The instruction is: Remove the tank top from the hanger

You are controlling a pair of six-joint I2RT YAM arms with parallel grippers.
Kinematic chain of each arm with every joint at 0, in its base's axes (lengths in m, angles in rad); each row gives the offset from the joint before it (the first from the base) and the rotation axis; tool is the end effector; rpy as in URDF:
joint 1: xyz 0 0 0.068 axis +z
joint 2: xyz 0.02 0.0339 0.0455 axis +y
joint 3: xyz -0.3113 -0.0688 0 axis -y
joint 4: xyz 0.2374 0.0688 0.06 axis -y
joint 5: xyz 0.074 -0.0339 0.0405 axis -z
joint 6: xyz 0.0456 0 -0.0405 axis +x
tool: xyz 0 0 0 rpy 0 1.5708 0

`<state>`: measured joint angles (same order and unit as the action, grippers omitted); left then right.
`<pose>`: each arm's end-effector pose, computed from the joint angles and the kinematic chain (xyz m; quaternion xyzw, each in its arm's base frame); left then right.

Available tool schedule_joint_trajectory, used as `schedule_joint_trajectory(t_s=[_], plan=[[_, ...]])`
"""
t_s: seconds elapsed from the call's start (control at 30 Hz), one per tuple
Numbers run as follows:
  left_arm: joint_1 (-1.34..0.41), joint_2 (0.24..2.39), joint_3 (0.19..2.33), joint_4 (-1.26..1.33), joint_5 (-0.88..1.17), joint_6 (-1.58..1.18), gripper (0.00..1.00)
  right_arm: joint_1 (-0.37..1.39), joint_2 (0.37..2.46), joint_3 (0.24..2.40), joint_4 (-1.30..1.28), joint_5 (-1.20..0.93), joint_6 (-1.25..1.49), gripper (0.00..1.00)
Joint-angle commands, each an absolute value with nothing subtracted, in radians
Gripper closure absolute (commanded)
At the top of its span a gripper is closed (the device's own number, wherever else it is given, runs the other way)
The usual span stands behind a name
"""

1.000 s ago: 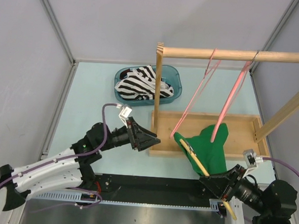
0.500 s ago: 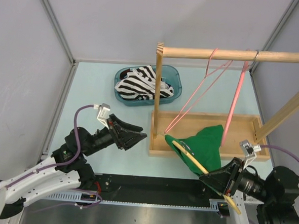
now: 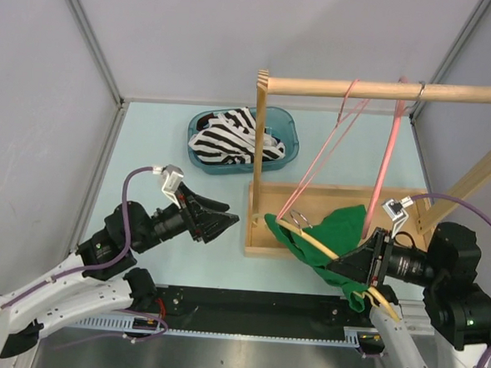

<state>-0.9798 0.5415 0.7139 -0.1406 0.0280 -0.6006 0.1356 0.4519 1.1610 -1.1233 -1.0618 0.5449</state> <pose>0.0526 -0.0807 0.3776 0.1410 0.6813 -0.5171 0.4985 -0.0360 0.0353 0.4108 -0.1242 0.7633 0.5570 0.3028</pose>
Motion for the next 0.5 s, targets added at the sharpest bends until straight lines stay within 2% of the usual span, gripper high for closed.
schedule_joint_trajectory(t_s=[0.0, 0.27, 0.47], plan=[[-0.985, 0.555, 0.765, -0.175, 0.044, -0.557, 0.38, 0.133, 0.511, 1.242, -0.999, -1.081, 0.528, 1.0], [-0.985, 0.6, 0.778, -0.16, 0.106, -0.546, 0.37, 0.173, 0.616, 1.331, -0.995, -1.057, 0.493, 1.0], [-0.985, 0.637, 0.773, -0.123, 0.15, -0.552, 0.38, 0.268, 0.728, 1.449, -1.153, -0.961, 0.384, 1.0]])
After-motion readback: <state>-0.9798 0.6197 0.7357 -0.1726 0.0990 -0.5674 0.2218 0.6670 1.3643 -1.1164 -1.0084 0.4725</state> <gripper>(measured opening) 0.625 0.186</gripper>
